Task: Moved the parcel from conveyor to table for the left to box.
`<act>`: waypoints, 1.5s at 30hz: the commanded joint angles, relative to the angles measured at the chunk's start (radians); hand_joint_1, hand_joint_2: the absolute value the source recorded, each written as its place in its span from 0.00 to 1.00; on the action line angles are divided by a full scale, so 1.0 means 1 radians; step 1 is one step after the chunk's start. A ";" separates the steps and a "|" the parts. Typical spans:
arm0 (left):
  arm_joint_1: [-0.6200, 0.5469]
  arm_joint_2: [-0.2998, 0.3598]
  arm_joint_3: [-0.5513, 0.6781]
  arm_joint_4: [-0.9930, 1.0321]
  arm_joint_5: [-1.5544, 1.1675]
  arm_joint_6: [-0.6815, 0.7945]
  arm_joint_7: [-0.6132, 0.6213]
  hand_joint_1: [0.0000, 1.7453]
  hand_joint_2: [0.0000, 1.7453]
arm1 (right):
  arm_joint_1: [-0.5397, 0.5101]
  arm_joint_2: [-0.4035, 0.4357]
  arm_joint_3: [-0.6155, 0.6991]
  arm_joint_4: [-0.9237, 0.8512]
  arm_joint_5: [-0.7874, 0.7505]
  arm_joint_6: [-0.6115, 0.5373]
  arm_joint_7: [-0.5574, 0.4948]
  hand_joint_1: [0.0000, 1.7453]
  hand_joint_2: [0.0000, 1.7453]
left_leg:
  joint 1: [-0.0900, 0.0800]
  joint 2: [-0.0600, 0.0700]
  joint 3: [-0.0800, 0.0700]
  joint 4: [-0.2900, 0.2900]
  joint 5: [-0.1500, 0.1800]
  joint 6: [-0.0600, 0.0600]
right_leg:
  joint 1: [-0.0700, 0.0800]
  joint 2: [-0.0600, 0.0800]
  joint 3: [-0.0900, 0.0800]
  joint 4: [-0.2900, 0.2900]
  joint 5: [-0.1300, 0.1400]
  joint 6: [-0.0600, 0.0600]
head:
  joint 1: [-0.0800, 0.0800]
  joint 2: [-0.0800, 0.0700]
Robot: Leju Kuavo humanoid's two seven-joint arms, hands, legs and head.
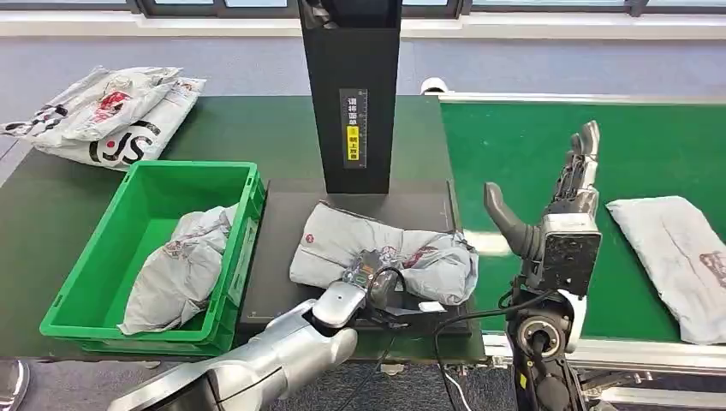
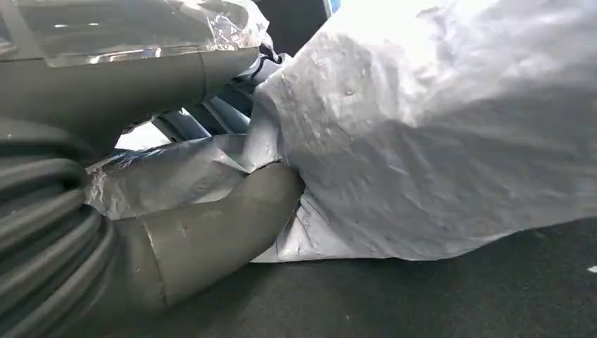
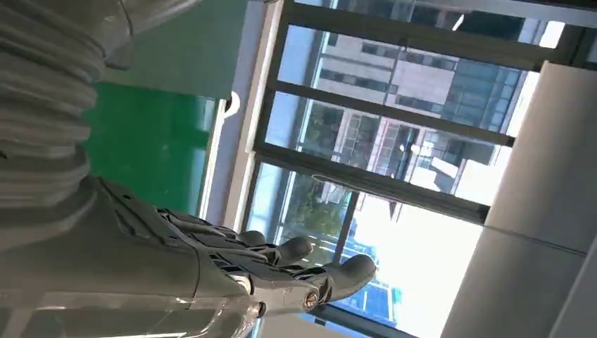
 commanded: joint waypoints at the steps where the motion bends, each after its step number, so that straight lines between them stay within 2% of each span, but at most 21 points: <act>1: -0.026 0.006 -0.011 0.041 0.005 0.023 -0.004 1.00 1.00 | -0.040 -0.033 0.032 0.067 -0.008 -0.010 0.003 0.00 1.00 | 0.001 0.003 0.001 -0.001 0.000 0.000 | 0.001 0.002 0.001 -0.002 0.001 -0.001 | 0.000 0.000; 2: -0.043 0.017 0.002 0.023 -0.004 0.122 -0.001 1.00 1.00 | -0.031 -0.033 0.027 0.061 -0.009 -0.020 0.003 0.00 1.00 | 0.001 0.003 0.001 -0.001 0.000 0.000 | 0.001 0.002 0.001 -0.002 0.002 -0.001 | 0.000 0.000; 5: -0.122 0.059 0.091 -0.056 -0.068 0.234 -0.020 1.00 1.00 | 0.011 -0.035 -0.002 0.027 -0.005 -0.045 0.005 0.00 1.00 | 0.001 0.002 0.000 0.000 0.000 0.000 | 0.002 0.001 0.000 -0.002 0.001 -0.001 | 0.000 0.000; 6: -0.137 0.085 0.135 -0.105 -0.091 0.245 -0.014 1.00 1.00 | 0.022 -0.034 -0.015 0.022 0.006 -0.043 0.012 0.00 1.00 | 0.001 0.000 -0.002 0.001 0.000 0.000 | 0.002 -0.001 -0.002 0.000 0.001 -0.001 | 0.000 0.000; 8: -0.133 0.183 0.246 -0.278 -0.201 0.266 0.030 1.00 1.00 | 0.039 -0.032 -0.045 0.029 0.029 -0.030 0.031 0.00 1.00 | 0.002 0.000 -0.003 0.001 0.001 0.000 | 0.002 -0.001 -0.002 0.000 0.001 -0.001 | 0.000 0.000; 11: -0.046 0.311 0.465 -0.572 -0.389 0.209 0.027 1.00 1.00 | 0.047 -0.037 -0.076 0.062 0.030 -0.027 0.025 0.00 1.00 | 0.001 0.002 0.000 0.000 0.001 0.000 | 0.001 0.002 -0.001 0.000 0.001 -0.001 | 0.000 0.000; 13: 0.024 0.361 0.598 -0.741 -0.470 0.183 -0.011 1.00 1.00 | 0.049 -0.050 -0.089 0.077 0.028 -0.032 0.024 0.00 1.00 | 0.001 0.004 0.001 -0.001 0.001 -0.001 | 0.001 0.004 -0.001 0.000 0.001 -0.001 | 0.000 0.000; 15: 0.077 0.390 0.682 -0.845 -0.527 0.176 -0.028 1.00 1.00 | 0.058 -0.060 -0.097 0.078 0.027 -0.039 0.025 0.00 1.00 | 0.001 0.006 0.002 -0.002 0.000 -0.001 | 0.001 0.006 -0.001 0.000 0.001 -0.001 | 0.000 0.000; 20: 0.188 0.472 0.801 -1.058 -0.582 0.179 -0.031 1.00 1.00 | 0.126 -0.075 -0.116 0.021 0.018 -0.047 0.031 0.00 1.00 | 0.001 0.009 0.003 -0.003 0.000 -0.001 | 0.001 0.008 -0.002 -0.001 0.001 -0.002 | 0.000 0.000; 25: 0.307 0.516 0.946 -1.221 -0.625 0.175 -0.013 1.00 1.00 | 0.180 -0.093 -0.112 -0.018 0.015 -0.040 0.034 0.00 1.00 | 0.001 0.007 0.001 -0.002 -0.001 -0.001 | 0.001 0.007 -0.002 0.000 -0.001 -0.002 | 0.000 0.000; 30: 0.503 0.543 1.121 -1.332 -0.678 0.199 -0.012 1.00 1.00 | 0.180 -0.077 -0.129 -0.048 0.041 -0.025 0.059 0.00 1.00 | 0.000 0.010 0.003 -0.003 -0.002 -0.001 | 0.000 0.011 -0.002 0.000 -0.001 -0.002 | 0.000 0.000; 34: 0.535 0.534 1.143 -1.353 -0.684 0.200 -0.019 1.00 1.00 | 0.180 -0.073 -0.138 -0.055 0.047 -0.021 0.066 0.00 1.00 | 0.001 0.008 0.002 -0.003 -0.002 -0.001 | 0.001 0.008 -0.002 0.000 -0.001 -0.003 | 0.000 0.000; 39: 0.665 0.508 1.226 -1.418 -0.723 0.186 0.006 1.00 1.00 | 0.202 -0.060 -0.170 -0.083 0.058 -0.010 0.078 0.00 1.00 | 0.001 0.006 0.002 -0.003 -0.001 -0.001 | 0.001 0.006 -0.001 -0.001 -0.002 -0.003 | 0.000 0.000; 41: 0.676 0.499 1.242 -1.419 -0.732 0.179 0.000 1.00 1.00 | 0.205 -0.056 -0.178 -0.089 0.059 -0.006 0.078 0.00 1.00 | 0.001 0.008 0.003 -0.004 -0.002 -0.001 | 0.001 0.007 0.000 -0.002 -0.001 -0.003 | 0.000 0.000; 45: 0.675 0.483 1.236 -1.373 -0.730 0.127 -0.013 1.00 1.00 | 0.223 -0.051 -0.197 -0.119 0.064 -0.002 0.077 0.00 1.00 | 0.001 0.003 0.001 -0.003 -0.001 -0.001 | 0.001 0.003 -0.001 -0.001 -0.002 -0.003 | 0.000 0.000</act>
